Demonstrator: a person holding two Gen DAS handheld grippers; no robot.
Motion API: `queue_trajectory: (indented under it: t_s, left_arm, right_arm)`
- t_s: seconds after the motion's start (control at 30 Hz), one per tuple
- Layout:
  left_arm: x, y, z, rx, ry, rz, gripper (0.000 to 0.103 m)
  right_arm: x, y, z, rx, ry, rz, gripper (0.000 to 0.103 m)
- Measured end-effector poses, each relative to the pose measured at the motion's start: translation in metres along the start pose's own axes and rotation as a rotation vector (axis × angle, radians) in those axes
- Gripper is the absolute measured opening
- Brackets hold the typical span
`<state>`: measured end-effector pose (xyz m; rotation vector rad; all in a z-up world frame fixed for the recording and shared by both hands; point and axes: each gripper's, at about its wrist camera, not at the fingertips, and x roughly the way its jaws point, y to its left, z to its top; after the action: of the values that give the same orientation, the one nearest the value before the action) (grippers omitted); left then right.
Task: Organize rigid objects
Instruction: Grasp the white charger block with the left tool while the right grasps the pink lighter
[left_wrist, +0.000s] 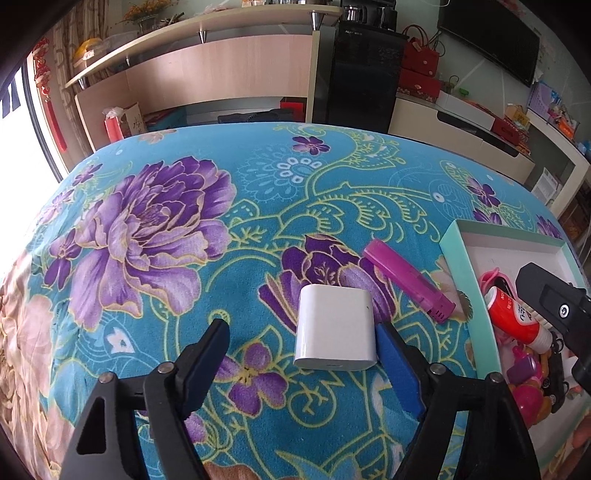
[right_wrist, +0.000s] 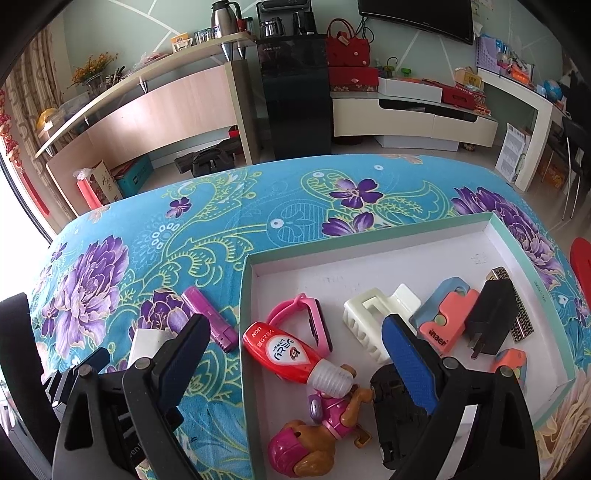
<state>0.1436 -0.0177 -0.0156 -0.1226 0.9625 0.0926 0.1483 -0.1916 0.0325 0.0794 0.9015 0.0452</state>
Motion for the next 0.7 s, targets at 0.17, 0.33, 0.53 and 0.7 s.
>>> queue_trajectory:
  t_s: [0.17, 0.33, 0.53, 0.7]
  left_arm:
    - [-0.001, 0.002, 0.001, -0.010, 0.007, -0.049, 0.065]
    - [-0.001, 0.006, 0.002, -0.024, 0.009, -0.069, 0.057]
    - [0.001, 0.029, 0.003, -0.098, 0.023, -0.070, 0.057]
    - [0.001, 0.048, 0.003, -0.147, 0.024, -0.066, 0.056]
  right_arm:
    - [0.001, 0.008, -0.002, -0.030, 0.003, -0.001, 0.094]
    - [-0.001, 0.015, -0.003, -0.059, -0.001, -0.009, 0.094]
    - [-0.002, 0.025, -0.008, -0.088, 0.011, -0.007, 0.094]
    - [-0.004, 0.038, -0.009, -0.130, 0.010, -0.013, 0.094]
